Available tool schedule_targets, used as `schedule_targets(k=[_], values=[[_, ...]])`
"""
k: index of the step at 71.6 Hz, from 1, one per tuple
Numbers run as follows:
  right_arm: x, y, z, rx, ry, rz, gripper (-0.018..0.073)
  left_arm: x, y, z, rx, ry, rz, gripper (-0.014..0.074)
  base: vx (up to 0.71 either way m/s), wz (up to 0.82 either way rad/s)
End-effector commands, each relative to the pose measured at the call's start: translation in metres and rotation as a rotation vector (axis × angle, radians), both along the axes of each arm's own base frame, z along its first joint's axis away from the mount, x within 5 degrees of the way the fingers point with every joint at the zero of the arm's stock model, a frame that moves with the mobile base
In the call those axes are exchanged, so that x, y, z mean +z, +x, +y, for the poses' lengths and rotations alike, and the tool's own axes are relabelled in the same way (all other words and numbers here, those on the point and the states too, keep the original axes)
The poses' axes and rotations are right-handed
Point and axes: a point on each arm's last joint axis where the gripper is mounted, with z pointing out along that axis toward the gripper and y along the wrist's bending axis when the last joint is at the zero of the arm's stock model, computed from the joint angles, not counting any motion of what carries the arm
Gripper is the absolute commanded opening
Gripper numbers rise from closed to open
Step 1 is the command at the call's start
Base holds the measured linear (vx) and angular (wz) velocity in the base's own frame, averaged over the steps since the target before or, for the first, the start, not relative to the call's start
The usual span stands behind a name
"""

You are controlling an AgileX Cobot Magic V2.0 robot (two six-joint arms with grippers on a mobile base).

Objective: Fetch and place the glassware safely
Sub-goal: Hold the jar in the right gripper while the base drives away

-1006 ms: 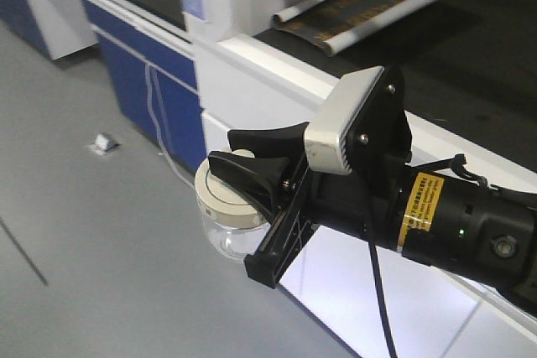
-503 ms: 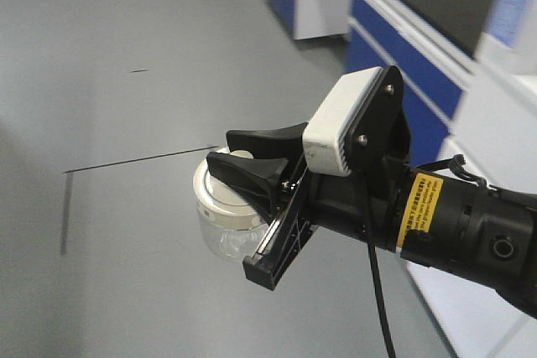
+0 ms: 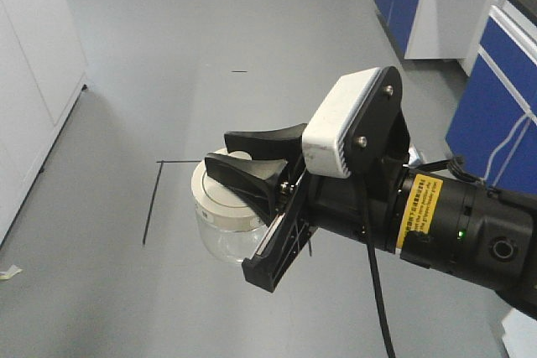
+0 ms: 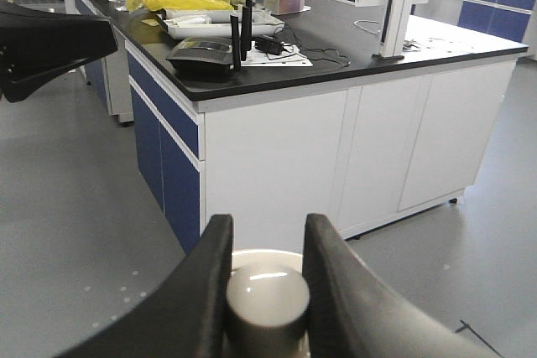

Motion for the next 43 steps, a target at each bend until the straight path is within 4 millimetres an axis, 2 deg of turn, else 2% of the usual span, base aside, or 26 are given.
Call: schedule_targets(k=[1, 20, 43], values=[[0.0234, -0.0058, -0.0012, 0.036, 0.101, -0.046, 0.0, 0.0136, -0.0015, -0.0027, -0.034, -0.03, -0.076, -0.0007, 0.23, 0.2], [0.0234, -0.0058, -0.0012, 0.036, 0.101, -0.046, 0.0, 0.0136, -0.0015, -0.0027, -0.034, -0.03, -0.076, -0.0007, 0.32, 0.13], [0.0235, -0.0059, -0.0011, 0.037, 0.102, -0.047, 0.0, 0.0136, -0.0015, -0.0027, -0.034, -0.03, -0.076, -0.0007, 0.47, 0.0]])
